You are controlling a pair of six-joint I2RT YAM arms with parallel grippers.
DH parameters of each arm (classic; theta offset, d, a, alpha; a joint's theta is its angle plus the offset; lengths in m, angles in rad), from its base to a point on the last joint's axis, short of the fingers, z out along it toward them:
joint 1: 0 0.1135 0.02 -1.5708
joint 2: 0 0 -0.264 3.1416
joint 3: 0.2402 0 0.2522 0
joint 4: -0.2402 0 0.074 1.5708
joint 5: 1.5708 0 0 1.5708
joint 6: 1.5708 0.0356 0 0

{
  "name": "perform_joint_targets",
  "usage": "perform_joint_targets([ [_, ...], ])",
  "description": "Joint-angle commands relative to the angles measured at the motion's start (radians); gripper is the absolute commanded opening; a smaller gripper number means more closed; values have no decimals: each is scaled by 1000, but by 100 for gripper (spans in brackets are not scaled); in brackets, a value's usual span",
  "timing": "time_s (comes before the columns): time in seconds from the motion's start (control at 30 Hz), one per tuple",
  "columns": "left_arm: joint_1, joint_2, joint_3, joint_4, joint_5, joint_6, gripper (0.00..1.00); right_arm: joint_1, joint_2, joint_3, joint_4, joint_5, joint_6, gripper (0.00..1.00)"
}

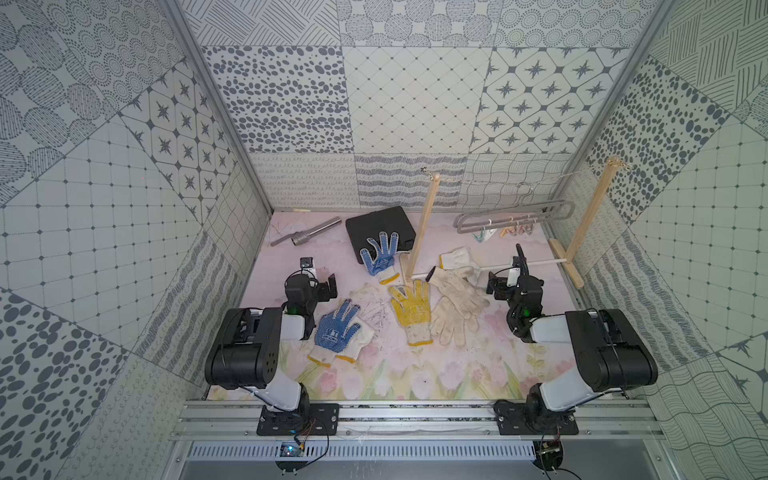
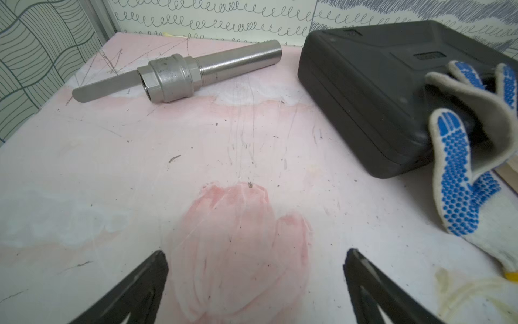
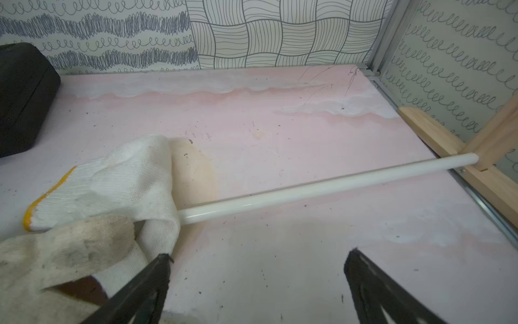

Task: Clip the gloves onto a hanger to dry
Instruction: Pick up the glove from the center of the board.

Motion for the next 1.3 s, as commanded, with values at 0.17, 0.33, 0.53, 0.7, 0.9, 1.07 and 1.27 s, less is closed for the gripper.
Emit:
perform_joint_targets([
  [0.17, -3, -1, 5, 35, 9, -3, 100, -3, -5, 19, 48, -8, -8, 99],
  [0.33, -2, -1, 5, 35, 10, -1, 100, -8, -5, 20, 47, -19, -3, 99],
  [0.53, -2, 0, 5, 35, 9, -1, 100, -8, -6, 19, 48, -18, -5, 99],
  [0.7, -2, -53, 15, -20, -26, -15, 96, 7, -151, 13, -55, 47, -3, 97],
  [0.9, -7, -207, 58, -244, -101, -63, 90, 13, -434, 92, -455, 55, 91, 92],
  [1.07, -18, -304, 118, -436, -74, -222, 81, 28, -603, 144, -704, 3, 194, 86],
  [1.27, -96, -345, 168, -559, -42, -334, 78, 86, -679, 195, -909, 6, 262, 82],
])
